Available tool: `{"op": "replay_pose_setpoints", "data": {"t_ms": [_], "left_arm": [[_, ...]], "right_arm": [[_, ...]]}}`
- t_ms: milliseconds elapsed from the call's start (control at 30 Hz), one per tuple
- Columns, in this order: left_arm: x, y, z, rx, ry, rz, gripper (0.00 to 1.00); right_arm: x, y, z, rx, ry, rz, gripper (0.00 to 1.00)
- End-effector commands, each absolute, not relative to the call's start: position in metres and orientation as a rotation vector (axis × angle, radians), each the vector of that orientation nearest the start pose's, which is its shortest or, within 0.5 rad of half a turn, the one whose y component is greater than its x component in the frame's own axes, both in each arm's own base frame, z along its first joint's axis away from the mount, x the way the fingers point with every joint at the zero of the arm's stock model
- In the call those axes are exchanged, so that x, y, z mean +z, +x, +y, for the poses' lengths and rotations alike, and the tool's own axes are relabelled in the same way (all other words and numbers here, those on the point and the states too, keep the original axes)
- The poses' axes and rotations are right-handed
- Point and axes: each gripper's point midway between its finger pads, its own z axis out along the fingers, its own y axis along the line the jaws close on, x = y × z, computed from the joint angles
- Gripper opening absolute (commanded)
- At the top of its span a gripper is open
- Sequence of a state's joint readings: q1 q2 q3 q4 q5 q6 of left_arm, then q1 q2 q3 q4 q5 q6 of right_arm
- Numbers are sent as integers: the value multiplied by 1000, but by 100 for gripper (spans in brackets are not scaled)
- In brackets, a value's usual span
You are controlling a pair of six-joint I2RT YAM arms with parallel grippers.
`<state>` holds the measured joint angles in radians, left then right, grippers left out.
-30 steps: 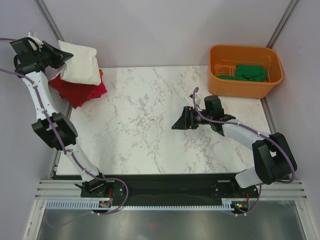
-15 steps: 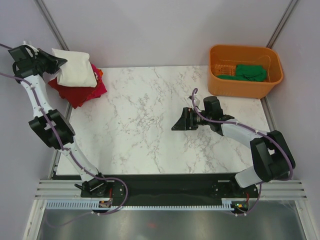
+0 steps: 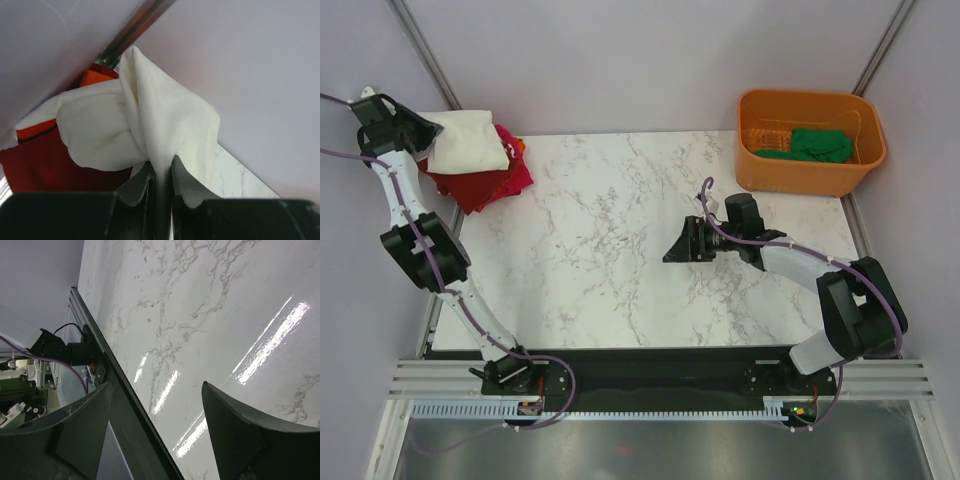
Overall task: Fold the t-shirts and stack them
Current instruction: Neatly place the folded tshirt to the corner
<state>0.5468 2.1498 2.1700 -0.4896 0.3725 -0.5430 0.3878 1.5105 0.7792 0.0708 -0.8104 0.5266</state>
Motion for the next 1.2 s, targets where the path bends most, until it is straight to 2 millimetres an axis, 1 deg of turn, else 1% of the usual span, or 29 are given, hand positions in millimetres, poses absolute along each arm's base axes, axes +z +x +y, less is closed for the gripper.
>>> {"op": "replay_pose_setpoints", "data": {"t_ms": [0, 33, 100, 133, 167, 200, 233, 267, 300, 333, 433, 467, 533, 567, 633, 667, 700, 733, 800, 833, 900, 933, 1000, 1033, 1067, 1133, 1167], "left_arm": [[109, 524, 280, -325, -1287, 2008, 24], [100, 523, 279, -329, -1294, 2022, 28], [80, 520, 277, -341, -1326, 2051, 33], [66, 519, 275, -341, -1344, 2071, 34], [57, 515, 276, -332, -1367, 2087, 34], [44, 509, 277, -296, -1401, 2103, 34], [38, 505, 277, -289, -1418, 2109, 34], [29, 500, 277, -273, -1433, 2131, 34], [25, 496, 278, -245, -1450, 2137, 34], [13, 485, 279, -198, -1485, 2155, 34], [-6, 471, 275, -160, -1515, 2204, 35], [-12, 467, 274, -146, -1529, 2216, 39], [-16, 460, 274, -155, -1552, 2225, 40], [-15, 458, 275, -156, -1565, 2222, 46], [-4, 458, 277, -164, -1559, 2208, 53], [2, 457, 279, -149, -1556, 2200, 62], [16, 458, 282, -142, -1544, 2177, 66], [23, 458, 283, -142, -1533, 2171, 68], [40, 459, 288, -161, -1522, 2137, 77], [56, 459, 290, -159, -1509, 2113, 78], [73, 455, 295, -147, -1500, 2085, 82], [89, 454, 297, -132, -1477, 2066, 82], [100, 443, 302, -91, -1494, 2058, 84], [113, 438, 304, -72, -1486, 2041, 84], [117, 429, 309, -59, -1509, 2034, 85], [126, 418, 317, -42, -1531, 2006, 86], [138, 409, 324, -34, -1545, 1973, 86]], "right_arm": [[121, 273, 263, 1374, -348, 2307, 80], [121, 273, 263, 1374, -351, 2308, 80], [119, 274, 262, 1365, -347, 2313, 80], [118, 275, 263, 1360, -349, 2317, 80], [116, 275, 263, 1358, -347, 2321, 80], [115, 276, 262, 1357, -345, 2325, 80], [114, 275, 263, 1358, -346, 2329, 80], [113, 276, 262, 1355, -342, 2332, 80], [113, 276, 261, 1349, -343, 2330, 80], [112, 276, 261, 1348, -342, 2335, 80], [113, 277, 261, 1345, -342, 2333, 80], [114, 276, 261, 1346, -343, 2333, 80], [118, 276, 260, 1344, -347, 2325, 80], [121, 276, 260, 1344, -350, 2317, 80], [126, 276, 260, 1345, -353, 2304, 80], [128, 275, 260, 1345, -358, 2299, 80], [129, 275, 260, 1346, -357, 2299, 80], [132, 275, 260, 1351, -361, 2287, 80], [136, 274, 261, 1358, -367, 2279, 80], [139, 275, 260, 1358, -370, 2269, 80], [141, 274, 261, 1363, -372, 2262, 80], [144, 274, 261, 1366, -376, 2254, 80], [147, 273, 262, 1377, -379, 2245, 80], [150, 273, 262, 1380, -378, 2235, 80], [152, 273, 262, 1381, -381, 2229, 80], [159, 271, 263, 1395, -389, 2210, 80], [160, 270, 263, 1399, -392, 2205, 80]]}}
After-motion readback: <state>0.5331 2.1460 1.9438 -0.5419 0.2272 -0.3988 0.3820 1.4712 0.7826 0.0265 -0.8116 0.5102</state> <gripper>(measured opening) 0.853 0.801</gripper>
